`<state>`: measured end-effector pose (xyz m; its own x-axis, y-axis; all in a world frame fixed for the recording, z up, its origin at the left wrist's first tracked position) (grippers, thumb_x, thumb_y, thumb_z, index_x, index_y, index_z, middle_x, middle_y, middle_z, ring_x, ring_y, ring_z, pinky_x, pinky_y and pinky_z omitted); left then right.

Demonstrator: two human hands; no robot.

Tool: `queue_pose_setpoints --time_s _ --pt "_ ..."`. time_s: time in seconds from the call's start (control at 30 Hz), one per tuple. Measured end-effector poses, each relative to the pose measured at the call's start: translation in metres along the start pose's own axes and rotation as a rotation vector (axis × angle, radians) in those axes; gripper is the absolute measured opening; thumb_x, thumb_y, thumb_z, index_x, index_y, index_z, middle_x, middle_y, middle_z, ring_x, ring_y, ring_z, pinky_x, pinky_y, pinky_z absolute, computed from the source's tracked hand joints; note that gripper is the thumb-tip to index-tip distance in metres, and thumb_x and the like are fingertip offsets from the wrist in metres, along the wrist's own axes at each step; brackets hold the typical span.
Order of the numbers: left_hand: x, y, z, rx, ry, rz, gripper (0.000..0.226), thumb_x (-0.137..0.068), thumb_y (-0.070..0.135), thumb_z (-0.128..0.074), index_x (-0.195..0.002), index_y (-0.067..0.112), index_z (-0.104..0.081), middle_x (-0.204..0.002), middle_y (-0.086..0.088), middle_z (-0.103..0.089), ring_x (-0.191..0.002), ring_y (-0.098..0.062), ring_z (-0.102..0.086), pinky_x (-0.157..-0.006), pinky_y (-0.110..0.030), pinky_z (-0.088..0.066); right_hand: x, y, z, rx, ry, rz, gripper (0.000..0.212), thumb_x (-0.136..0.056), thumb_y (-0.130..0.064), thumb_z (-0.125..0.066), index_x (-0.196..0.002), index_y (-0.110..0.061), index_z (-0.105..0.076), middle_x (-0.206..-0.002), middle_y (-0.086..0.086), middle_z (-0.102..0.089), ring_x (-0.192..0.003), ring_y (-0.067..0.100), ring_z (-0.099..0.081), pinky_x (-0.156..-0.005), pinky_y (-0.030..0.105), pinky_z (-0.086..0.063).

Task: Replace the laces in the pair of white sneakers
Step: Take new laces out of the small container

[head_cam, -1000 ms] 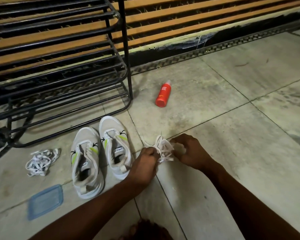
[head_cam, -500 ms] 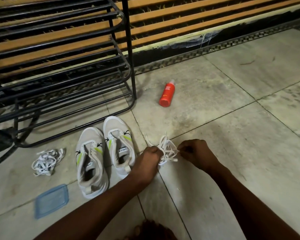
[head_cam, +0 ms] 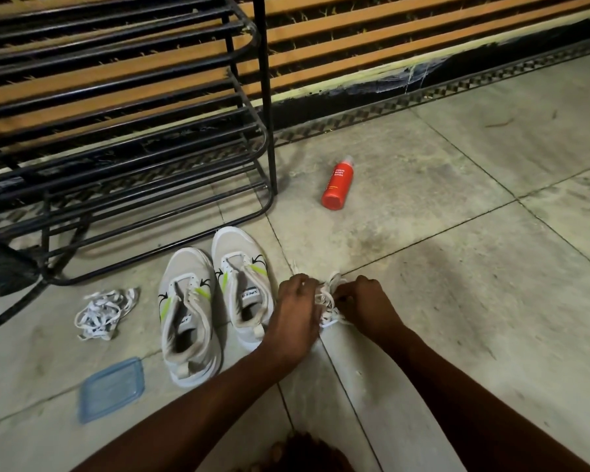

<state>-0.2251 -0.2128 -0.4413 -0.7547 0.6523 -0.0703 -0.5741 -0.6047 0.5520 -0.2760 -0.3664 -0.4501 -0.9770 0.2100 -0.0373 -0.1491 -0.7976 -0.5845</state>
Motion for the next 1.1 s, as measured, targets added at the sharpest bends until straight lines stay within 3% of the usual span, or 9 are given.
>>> queue_pose_setpoints --time_s 0.17,0.27,0.4,0.57,0.63,0.73,0.9,1.0,1.1 --pt "-0.011 -0.001 -0.007 0.038 -0.145 0.095 0.041 -0.091 0.012 -0.063 -0.131 0.020 -0.060 -0.125 -0.006 -0.057 -0.119 -0.026 -0.055 -0.102 -0.040 -0.045 0.004 0.003 0.000 -0.018 -0.091 0.015 0.020 -0.081 -0.008 -0.069 -0.093 -0.020 -0.081 -0.086 0.006 -0.074 -0.084 0.024 -0.058 -0.069 0.031 -0.044" --pt "-0.012 0.002 -0.005 0.040 -0.122 0.087 0.035 -0.089 0.007 -0.059 -0.122 0.016 -0.065 -0.121 -0.006 -0.058 -0.113 -0.026 -0.059 -0.097 -0.041 -0.049 0.007 0.006 0.004 -0.052 0.005 -0.018 0.018 -0.081 -0.003 -0.068 -0.091 -0.014 -0.078 -0.086 0.006 -0.072 -0.087 0.027 -0.056 -0.074 0.036 -0.046" --pt "-0.004 0.009 -0.005 -0.089 -0.152 -0.139 0.039 -0.087 0.001 -0.053 -0.124 0.008 -0.063 -0.126 -0.009 -0.058 -0.116 -0.029 -0.059 -0.095 -0.040 -0.050 0.009 0.015 0.001 -0.036 0.126 -0.089 0.025 -0.078 -0.008 -0.075 -0.102 -0.007 -0.067 -0.103 0.009 -0.059 -0.095 0.026 -0.047 -0.078 0.027 -0.033" --pt "0.013 0.012 -0.011 -0.095 -0.211 -0.272 0.051 -0.084 0.005 -0.045 -0.131 0.003 -0.063 -0.134 -0.014 -0.062 -0.121 -0.032 -0.060 -0.097 -0.037 -0.051 0.009 0.019 0.000 -0.094 0.137 -0.106 0.033 -0.078 -0.013 -0.079 -0.105 -0.002 -0.063 -0.100 0.013 -0.062 -0.092 0.030 -0.054 -0.081 0.035 -0.038" --pt "0.012 0.010 -0.011 -0.096 -0.199 -0.292 0.059 -0.078 0.013 -0.031 -0.123 0.002 -0.069 -0.127 -0.015 -0.067 -0.117 -0.033 -0.064 -0.098 -0.037 -0.052 0.010 0.022 0.004 -0.149 0.137 -0.121 0.033 -0.079 -0.014 -0.080 -0.107 -0.006 -0.064 -0.098 0.005 -0.066 -0.091 0.022 -0.060 -0.082 0.030 -0.043" --pt "0.008 0.004 -0.011 -0.071 -0.243 -0.314 0.056 -0.075 0.009 -0.036 -0.118 0.003 -0.072 -0.122 -0.014 -0.071 -0.117 -0.030 -0.065 -0.101 -0.033 -0.050 0.009 0.025 0.008 -0.360 0.097 -0.132 0.036 -0.083 -0.006 -0.070 -0.117 -0.016 -0.065 -0.095 -0.015 -0.070 -0.092 -0.006 -0.065 -0.081 0.009 -0.046" --pt "0.007 0.000 -0.010 -0.067 -0.267 -0.348 0.048 -0.088 0.017 -0.039 -0.122 0.005 -0.070 -0.125 -0.010 -0.069 -0.120 -0.025 -0.061 -0.105 -0.033 -0.049 -0.015 0.028 0.007 -0.570 -0.039 -0.314 0.019 -0.089 -0.020 -0.069 -0.108 -0.025 -0.071 -0.096 0.002 -0.074 -0.094 0.017 -0.071 -0.090 0.036 -0.056" --pt "0.010 0.000 -0.011 -0.068 -0.216 -0.413 0.034 -0.096 0.022 -0.052 -0.118 0.006 -0.072 -0.122 -0.008 -0.070 -0.117 -0.023 -0.062 -0.105 -0.031 -0.046 -0.028 0.022 0.007 -0.473 -0.076 -0.276 0.015 -0.080 -0.028 -0.082 -0.092 -0.026 -0.074 -0.087 -0.006 -0.074 -0.084 0.005 -0.068 -0.081 0.029 -0.052" --pt "0.012 -0.001 -0.012 -0.086 -0.168 -0.446 0.028 -0.100 0.019 -0.055 -0.118 0.008 -0.072 -0.122 -0.007 -0.071 -0.115 -0.026 -0.064 -0.101 -0.039 -0.049 -0.033 0.009 0.006 -0.398 -0.113 -0.179 0.012 -0.080 -0.024 -0.080 -0.090 -0.027 -0.075 -0.090 -0.010 -0.075 -0.089 0.006 -0.069 -0.088 0.036 -0.053"
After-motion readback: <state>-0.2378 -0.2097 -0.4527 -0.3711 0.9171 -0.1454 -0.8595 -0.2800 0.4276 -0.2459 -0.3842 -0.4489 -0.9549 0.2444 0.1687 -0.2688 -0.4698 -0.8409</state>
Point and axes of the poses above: each hand's wrist, its own x-axis away from the middle knuckle, its own z-axis out of the back of the hand, y = z × x, the point moved 3 cm from there along -x, towards the middle knuckle
